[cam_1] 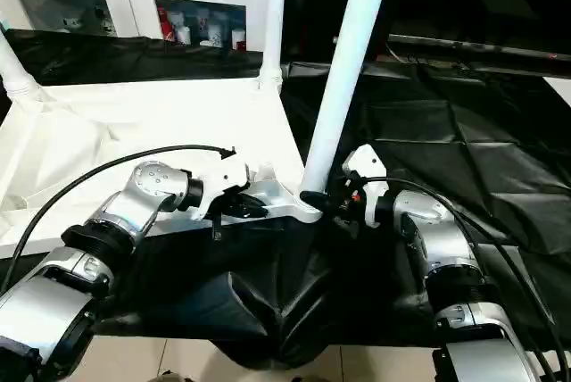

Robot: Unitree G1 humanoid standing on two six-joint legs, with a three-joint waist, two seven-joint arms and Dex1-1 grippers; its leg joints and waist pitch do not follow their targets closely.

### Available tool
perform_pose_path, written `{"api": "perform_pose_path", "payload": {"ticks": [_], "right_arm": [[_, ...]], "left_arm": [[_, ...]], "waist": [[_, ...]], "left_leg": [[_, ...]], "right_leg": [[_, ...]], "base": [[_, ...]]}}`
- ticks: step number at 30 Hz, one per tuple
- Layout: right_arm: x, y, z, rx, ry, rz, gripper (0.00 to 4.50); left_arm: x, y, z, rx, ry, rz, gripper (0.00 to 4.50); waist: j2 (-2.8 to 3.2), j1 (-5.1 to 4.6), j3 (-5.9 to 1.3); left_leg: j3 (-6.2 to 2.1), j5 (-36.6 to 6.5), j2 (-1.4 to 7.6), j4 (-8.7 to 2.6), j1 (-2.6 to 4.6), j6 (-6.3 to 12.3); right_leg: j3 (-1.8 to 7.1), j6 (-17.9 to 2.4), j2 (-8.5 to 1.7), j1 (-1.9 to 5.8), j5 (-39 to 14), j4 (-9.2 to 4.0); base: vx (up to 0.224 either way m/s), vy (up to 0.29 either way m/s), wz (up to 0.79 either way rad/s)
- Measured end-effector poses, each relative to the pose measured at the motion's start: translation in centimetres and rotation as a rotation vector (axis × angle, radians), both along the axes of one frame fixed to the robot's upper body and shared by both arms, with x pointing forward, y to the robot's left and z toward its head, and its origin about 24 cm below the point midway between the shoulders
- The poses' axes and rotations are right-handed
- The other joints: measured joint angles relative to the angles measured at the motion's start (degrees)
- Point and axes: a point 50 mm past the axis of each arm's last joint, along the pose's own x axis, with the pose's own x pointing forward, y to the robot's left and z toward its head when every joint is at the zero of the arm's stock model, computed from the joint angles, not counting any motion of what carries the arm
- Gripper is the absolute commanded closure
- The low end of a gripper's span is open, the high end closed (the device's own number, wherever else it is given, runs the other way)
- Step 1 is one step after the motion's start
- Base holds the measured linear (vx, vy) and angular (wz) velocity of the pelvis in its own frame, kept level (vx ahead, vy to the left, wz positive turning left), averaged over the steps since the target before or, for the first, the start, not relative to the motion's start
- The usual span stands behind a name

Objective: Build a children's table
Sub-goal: Rotate leg to tighten

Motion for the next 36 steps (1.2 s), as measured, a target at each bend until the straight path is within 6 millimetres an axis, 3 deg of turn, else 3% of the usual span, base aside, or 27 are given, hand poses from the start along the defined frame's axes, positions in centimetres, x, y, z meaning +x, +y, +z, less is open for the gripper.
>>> {"api": "perform_pose_path", "payload": {"ticks": [11,15,19,24,27,29,32,36], "right_arm": [[-0.1,1.1,-1.0,0.068,0.010,-0.110,2.56],[0.4,2.2,-1.6,0.106,0.017,-0.279,2.57],[1.5,4.5,-2.2,0.154,0.034,-0.568,2.57],[2.5,6.3,-2.0,0.145,0.035,-0.692,2.57],[2.6,6.6,-1.9,0.134,0.023,-0.702,2.57],[2.6,6.6,-1.9,0.125,0.012,-0.699,2.01],[2.6,6.6,-1.9,0.122,0.007,-0.692,1.77],[2.3,5.3,-1.8,0.076,-0.018,-0.540,1.68]], "left_arm": [[0.2,0.3,-0.2,0.001,-0.004,0.055,4.50],[0.6,-0.7,-0.4,0.007,-0.025,0.135,4.50],[1.1,-2.8,-0.8,0.012,-0.050,0.256,4.50],[1.1,-3.5,-1.0,0.015,-0.058,0.313,4.50],[1.2,-3.5,-1.0,0.020,-0.065,0.320,4.50],[1.2,-3.4,-1.0,0.020,-0.066,0.320,4.50],[1.2,-3.5,-0.9,0.019,-0.067,0.316,4.50],[1.2,-2.8,-0.7,0.009,-0.053,0.278,4.50]], "waist": [[-0.01,-0.74,0.00],[-0.02,-1.48,-0.04],[0.05,-2.19,-0.15],[0.15,-3.12,-0.26],[0.15,-3.30,-0.26],[0.15,-3.29,-0.26],[0.14,-3.22,-0.24],[0.13,-3.15,-0.23]], "left_leg": [[0.00,0.01,0.00,0.15,0.24,-0.02],[-0.01,0.01,-0.03,0.29,0.27,-0.02],[-0.03,0.01,-0.13,0.31,0.31,-0.02],[-0.14,0.00,-0.19,0.30,0.29,-0.02],[-0.16,0.00,-0.19,0.30,0.27,-0.01],[-0.16,0.00,-0.21,0.30,0.25,-0.01],[-0.16,0.00,-0.21,0.28,0.24,-0.01],[-0.16,0.00,-0.22,0.12,0.22,-0.01]], "right_leg": [[0.05,0.08,0.01,0.18,-0.01,0.01],[0.10,0.09,-0.01,0.26,0.03,-0.06],[0.11,0.11,-0.09,0.27,0.01,-0.14],[0.05,0.14,-0.12,0.27,0.00,-0.19],[0.04,0.14,-0.12,0.25,-0.01,-0.24],[0.05,0.15,-0.12,0.24,-0.01,-0.26],[0.06,0.15,-0.12,0.22,-0.01,-0.26],[0.04,0.16,-0.12,0.19,0.00,-0.23]], "base": [[0.000,0.000,0.00],[0.000,0.000,0.00],[0.000,0.000,0.00],[0.000,0.000,0.00],[0.000,0.000,0.00],[0.000,0.000,0.00],[0.000,0.000,0.00],[0.000,0.000,0.00]]}}
